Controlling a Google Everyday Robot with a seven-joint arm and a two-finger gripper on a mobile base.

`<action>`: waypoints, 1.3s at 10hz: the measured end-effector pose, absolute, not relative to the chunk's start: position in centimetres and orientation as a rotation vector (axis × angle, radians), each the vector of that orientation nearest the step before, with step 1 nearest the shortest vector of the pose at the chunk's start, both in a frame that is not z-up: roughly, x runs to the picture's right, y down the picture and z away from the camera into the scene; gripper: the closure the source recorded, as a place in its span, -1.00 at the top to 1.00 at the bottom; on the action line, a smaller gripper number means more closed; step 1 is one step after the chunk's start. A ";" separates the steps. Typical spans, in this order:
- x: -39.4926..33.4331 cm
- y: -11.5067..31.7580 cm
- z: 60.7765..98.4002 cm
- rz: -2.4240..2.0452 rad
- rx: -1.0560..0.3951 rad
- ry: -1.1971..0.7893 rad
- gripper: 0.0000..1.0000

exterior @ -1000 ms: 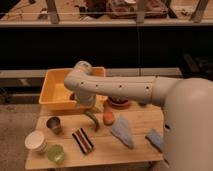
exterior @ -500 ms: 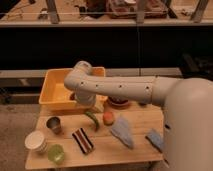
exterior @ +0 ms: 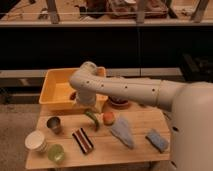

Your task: Stack cups into tray

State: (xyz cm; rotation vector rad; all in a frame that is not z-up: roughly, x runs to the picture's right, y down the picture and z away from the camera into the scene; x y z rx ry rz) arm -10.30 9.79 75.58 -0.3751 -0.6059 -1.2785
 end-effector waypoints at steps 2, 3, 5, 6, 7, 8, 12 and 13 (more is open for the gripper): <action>-11.0 9.4 75.2 -1.267 -0.261 -0.717 0.60; -11.3 9.1 75.0 -1.264 -0.221 -0.747 0.60; -11.2 9.1 75.0 -1.258 -0.222 -0.746 0.60; -11.6 9.6 75.4 -1.273 -0.236 -0.745 0.60; -12.4 10.3 76.0 -1.297 -0.245 -0.754 0.60; -13.6 11.3 76.7 -1.320 -0.254 -0.770 0.60; -17.3 15.3 79.8 -1.374 -0.233 -0.896 0.60; -17.5 15.4 79.9 -1.383 -0.234 -0.902 0.60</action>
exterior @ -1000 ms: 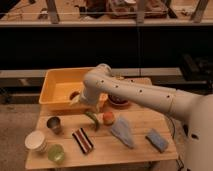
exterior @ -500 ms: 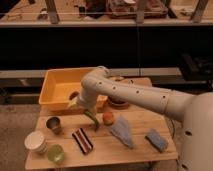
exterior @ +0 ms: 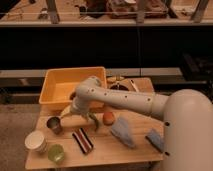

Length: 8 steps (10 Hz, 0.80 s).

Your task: Stack cups into tray

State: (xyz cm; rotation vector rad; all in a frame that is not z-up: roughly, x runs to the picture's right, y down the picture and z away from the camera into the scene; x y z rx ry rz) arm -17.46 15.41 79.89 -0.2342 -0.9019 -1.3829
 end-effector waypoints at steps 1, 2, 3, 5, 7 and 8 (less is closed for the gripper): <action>-17.8 15.5 79.9 -1.405 -0.233 -0.897 0.60; -18.6 15.5 79.7 -1.428 -0.226 -0.895 0.60; -19.8 15.4 79.5 -1.460 -0.224 -0.884 0.60; -20.1 15.6 79.6 -1.487 -0.240 -0.862 0.60; -21.2 16.4 80.1 -1.514 -0.252 -0.858 0.60; -21.4 16.5 80.2 -1.518 -0.254 -0.856 0.60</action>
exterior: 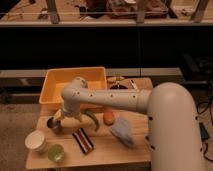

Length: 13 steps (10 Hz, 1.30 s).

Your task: Stack cups into tray

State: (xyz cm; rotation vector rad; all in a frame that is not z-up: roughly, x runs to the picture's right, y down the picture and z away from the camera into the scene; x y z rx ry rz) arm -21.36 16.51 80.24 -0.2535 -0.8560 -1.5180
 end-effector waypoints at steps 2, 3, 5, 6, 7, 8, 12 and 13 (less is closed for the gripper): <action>-21.7 17.0 80.6 -1.533 -0.270 -0.847 0.59; -21.8 17.3 80.8 -1.546 -0.285 -0.835 0.48; -21.8 17.8 81.4 -1.561 -0.315 -0.813 0.07; -21.8 17.9 81.6 -1.562 -0.322 -0.807 -0.10; -21.7 18.0 81.7 -1.564 -0.332 -0.800 -0.30; -21.6 18.0 81.7 -1.563 -0.338 -0.794 -0.49; -20.8 17.3 80.9 -1.489 -0.300 -0.821 -0.94; -20.4 16.9 80.2 -1.473 -0.280 -0.826 -0.94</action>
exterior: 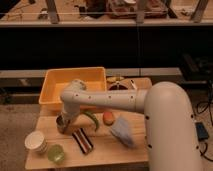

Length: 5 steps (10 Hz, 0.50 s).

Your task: Stack cups into tray

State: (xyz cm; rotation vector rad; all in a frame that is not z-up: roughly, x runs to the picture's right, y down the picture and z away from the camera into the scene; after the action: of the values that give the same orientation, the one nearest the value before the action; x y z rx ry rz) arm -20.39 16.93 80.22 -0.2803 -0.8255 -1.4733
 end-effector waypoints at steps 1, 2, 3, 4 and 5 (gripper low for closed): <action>-20.3 16.4 79.4 -1.459 -0.261 -0.833 -0.94; -19.6 15.6 78.1 -1.425 -0.227 -0.851 -0.94; -19.1 15.1 77.2 -1.405 -0.206 -0.859 -0.94; -18.4 14.5 76.3 -1.382 -0.188 -0.861 -0.94; -18.1 14.1 75.4 -1.370 -0.175 -0.864 -0.94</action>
State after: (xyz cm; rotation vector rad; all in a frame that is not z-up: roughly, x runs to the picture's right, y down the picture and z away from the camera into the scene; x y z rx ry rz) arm -18.05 14.13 75.40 -0.1747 -0.8644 -1.3702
